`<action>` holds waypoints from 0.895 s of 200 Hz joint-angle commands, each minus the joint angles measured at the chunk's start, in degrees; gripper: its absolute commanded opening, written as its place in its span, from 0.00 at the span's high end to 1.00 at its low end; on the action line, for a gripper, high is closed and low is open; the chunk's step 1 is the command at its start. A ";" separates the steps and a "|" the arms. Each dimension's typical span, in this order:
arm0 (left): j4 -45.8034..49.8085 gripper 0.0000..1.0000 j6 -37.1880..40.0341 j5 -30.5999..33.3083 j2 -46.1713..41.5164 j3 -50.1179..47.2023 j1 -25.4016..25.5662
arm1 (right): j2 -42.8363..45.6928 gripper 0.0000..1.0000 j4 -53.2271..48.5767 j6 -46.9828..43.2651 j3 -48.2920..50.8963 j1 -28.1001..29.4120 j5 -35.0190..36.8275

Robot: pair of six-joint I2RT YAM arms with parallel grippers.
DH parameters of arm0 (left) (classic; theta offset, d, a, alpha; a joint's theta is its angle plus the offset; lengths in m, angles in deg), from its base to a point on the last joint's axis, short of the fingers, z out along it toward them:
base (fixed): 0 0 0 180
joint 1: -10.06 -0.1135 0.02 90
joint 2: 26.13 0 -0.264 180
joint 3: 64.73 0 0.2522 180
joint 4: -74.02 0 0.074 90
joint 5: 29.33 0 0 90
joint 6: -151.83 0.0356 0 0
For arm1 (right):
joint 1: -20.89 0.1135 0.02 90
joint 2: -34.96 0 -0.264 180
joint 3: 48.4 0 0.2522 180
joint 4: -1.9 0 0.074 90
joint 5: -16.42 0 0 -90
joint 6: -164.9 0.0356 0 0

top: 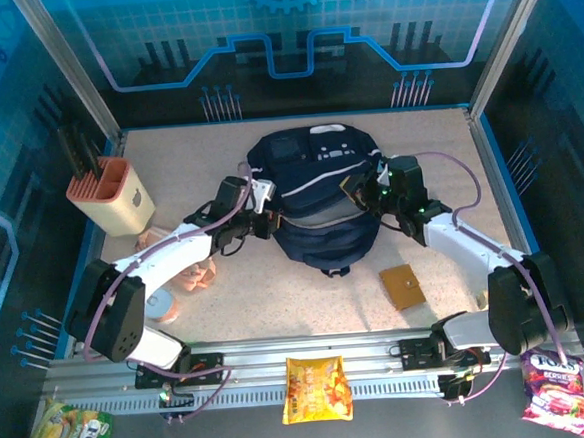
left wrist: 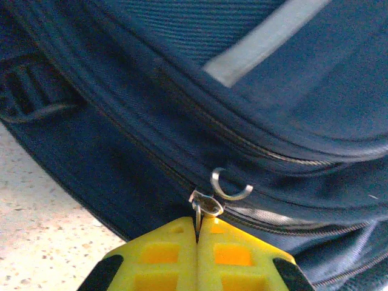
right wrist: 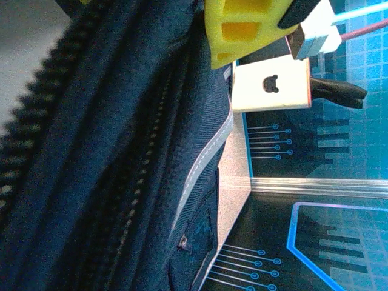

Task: Pack books, pencil case, and school supplies into a backpack

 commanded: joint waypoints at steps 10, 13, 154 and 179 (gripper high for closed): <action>-2.08 1.00 -2.60 -1.07 2.84 1.32 -4.73 | 0.03 0.88 1.33 -3.53 -2.78 -1.11 -3.91; -2.04 1.00 -2.89 -1.07 3.20 1.62 -5.01 | 0.02 0.89 1.36 -3.70 -2.80 -1.16 -4.15; -2.18 0.96 -5.64 -2.01 19.39 20.87 -12.53 | -1.26 0.89 -0.77 -8.27 -4.21 -2.27 -12.23; -4.74 0.89 -7.71 1.31 19.22 20.85 -12.53 | -2.39 0.89 -0.32 -8.08 -4.06 -2.12 -12.31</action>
